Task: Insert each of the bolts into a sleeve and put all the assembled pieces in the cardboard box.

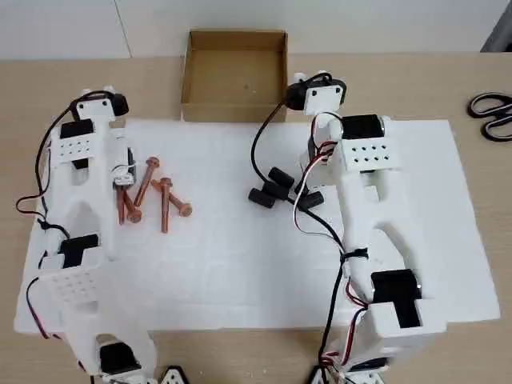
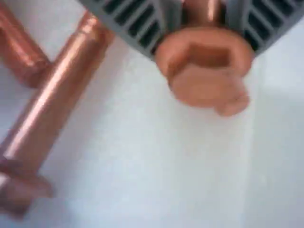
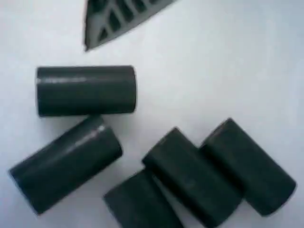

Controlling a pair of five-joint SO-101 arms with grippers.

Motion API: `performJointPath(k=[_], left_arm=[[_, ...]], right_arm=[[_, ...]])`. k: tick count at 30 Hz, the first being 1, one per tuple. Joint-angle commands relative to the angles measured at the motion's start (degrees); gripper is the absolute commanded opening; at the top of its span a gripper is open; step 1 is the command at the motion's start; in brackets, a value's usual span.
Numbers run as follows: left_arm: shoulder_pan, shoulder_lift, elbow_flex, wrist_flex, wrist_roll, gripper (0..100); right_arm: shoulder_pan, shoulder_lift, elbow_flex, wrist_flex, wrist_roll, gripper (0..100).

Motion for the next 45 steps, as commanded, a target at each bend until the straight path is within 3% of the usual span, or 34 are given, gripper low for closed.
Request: performJointPath(k=[1,11,23,26,30,34,39,45], left_arm=[[2.2,-0.7,0.0,-0.4,0.2,2],[6.3,-1.1,-3.0,3.7,0.4,1],[6.2,-1.1,-24.0,21.5,0.0,1],[5.5,-1.6,-27.2,22.3,0.1,1],[3.3,-9.7,-23.0,22.3,-0.4,1],[2.7,-21.9,-14.2,22.2,-6.1,1],[2.7,-35.3,-2.2,22.0,-8.2,1],[2.7,-40.3,7.0,18.7,-8.1,1]], right_arm=[[-0.1,-0.3,-2.5,-0.5,0.1,15.0],[-0.1,-0.3,-2.5,-0.4,0.1,15.0],[-0.1,-0.6,-2.5,-0.2,0.1,15.0],[-0.2,-0.2,-2.5,-0.6,0.0,15.0],[-1.3,0.7,-2.6,-1.1,-3.4,15.0],[-1.4,2.5,-3.8,-2.1,-9.9,15.0],[-2.9,6.5,-8.3,-3.1,-10.9,15.0],[-4.4,14.8,-15.1,-2.9,-17.0,15.0]])
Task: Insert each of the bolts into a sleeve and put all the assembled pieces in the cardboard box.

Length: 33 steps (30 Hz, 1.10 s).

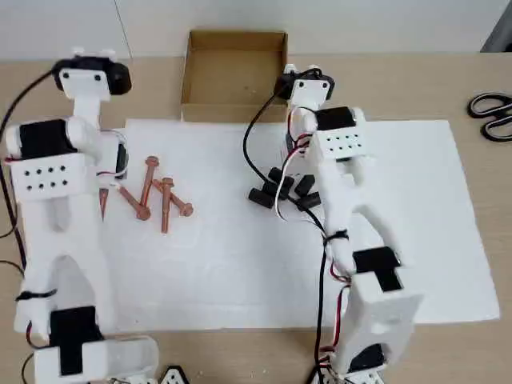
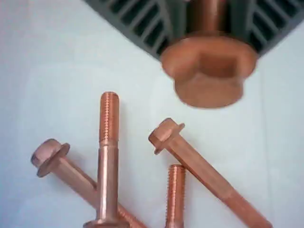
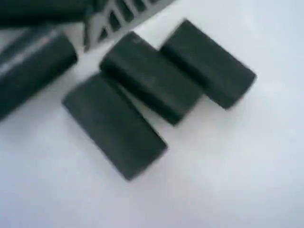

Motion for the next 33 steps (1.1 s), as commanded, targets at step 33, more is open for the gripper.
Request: performJointPath(k=[33], left_arm=[[-0.1,-3.8,3.2,-1.8,-0.3,1]], right_arm=[[5.3,5.5,-14.2,3.6,0.3,3.1]])
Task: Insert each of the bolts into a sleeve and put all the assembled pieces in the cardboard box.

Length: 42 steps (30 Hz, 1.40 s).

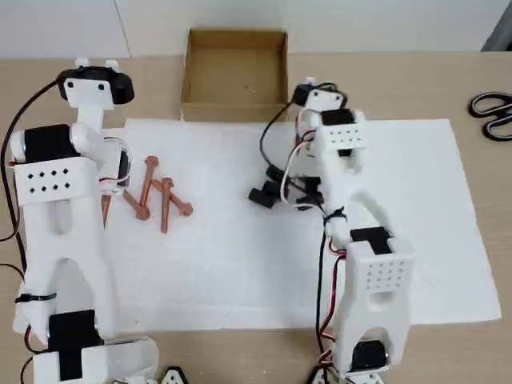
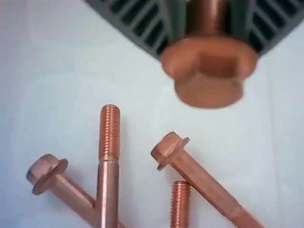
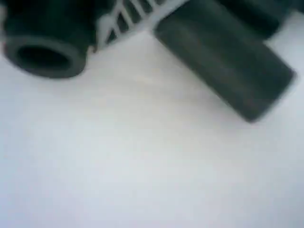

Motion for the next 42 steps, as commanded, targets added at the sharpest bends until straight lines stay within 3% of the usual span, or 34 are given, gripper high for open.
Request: performJointPath(k=[1,8,18,21,26,35,39,42], left_arm=[[0.1,-3.3,-0.2,-1.0,-0.2,1],[0.2,-3.5,-0.4,0.2,-0.1,1],[0.2,-3.6,-0.5,2.1,0.2,1],[0.2,-4.8,-0.5,2.2,5.0,1],[0.2,-14.2,-0.5,-0.3,14.2,1],[0.6,-26.1,-0.1,-8.3,20.8,1],[6.0,-26.0,1.7,-8.7,21.8,1],[10.7,-26.5,6.9,-12.4,21.8,1]], right_arm=[[0.8,-9.1,-6.8,4.5,5.5,3.1],[0.7,-20.4,-9.4,14.4,14.6,3.1],[0.5,-40.8,-2.0,17.6,15.6,2.8],[0.4,-50.1,4.0,16.2,15.6,1.1],[0.5,-67.0,19.0,6.7,15.7,1.1],[3.9,-85.3,55.6,-20.4,15.8,1.0],[4.1,-93.6,63.8,-23.3,15.6,1.0],[0.2,-99.7,69.2,-24.9,15.2,1.0]])
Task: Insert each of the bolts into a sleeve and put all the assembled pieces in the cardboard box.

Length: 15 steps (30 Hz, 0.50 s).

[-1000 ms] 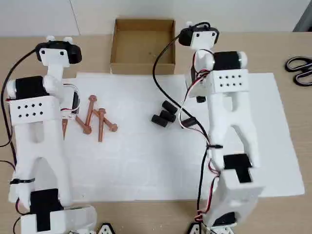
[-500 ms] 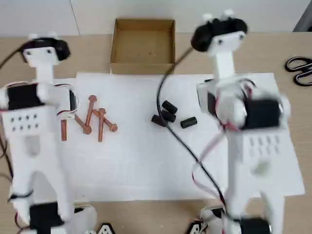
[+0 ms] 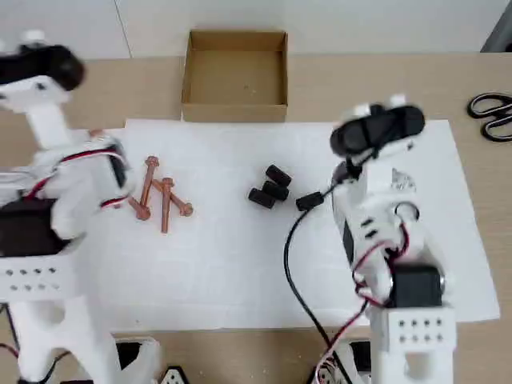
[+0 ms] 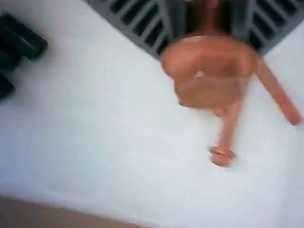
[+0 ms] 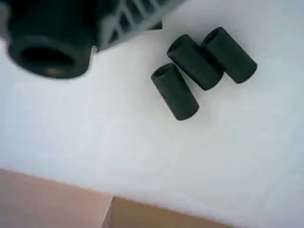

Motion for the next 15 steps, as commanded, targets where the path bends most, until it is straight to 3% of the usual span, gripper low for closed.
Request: performJointPath(k=[1,6,15], left_arm=[[4.3,-1.8,3.9,-5.1,0.9,1],[5.8,-1.8,8.0,-12.6,4.7,1],[12.2,-1.8,18.2,-24.4,5.0,1]], right_arm=[[-4.2,-8.6,5.5,-3.6,0.1,1.0],[-8.3,-23.5,19.3,-10.6,0.5,1.0],[-10.5,-41.0,46.5,-27.6,0.4,0.4]])
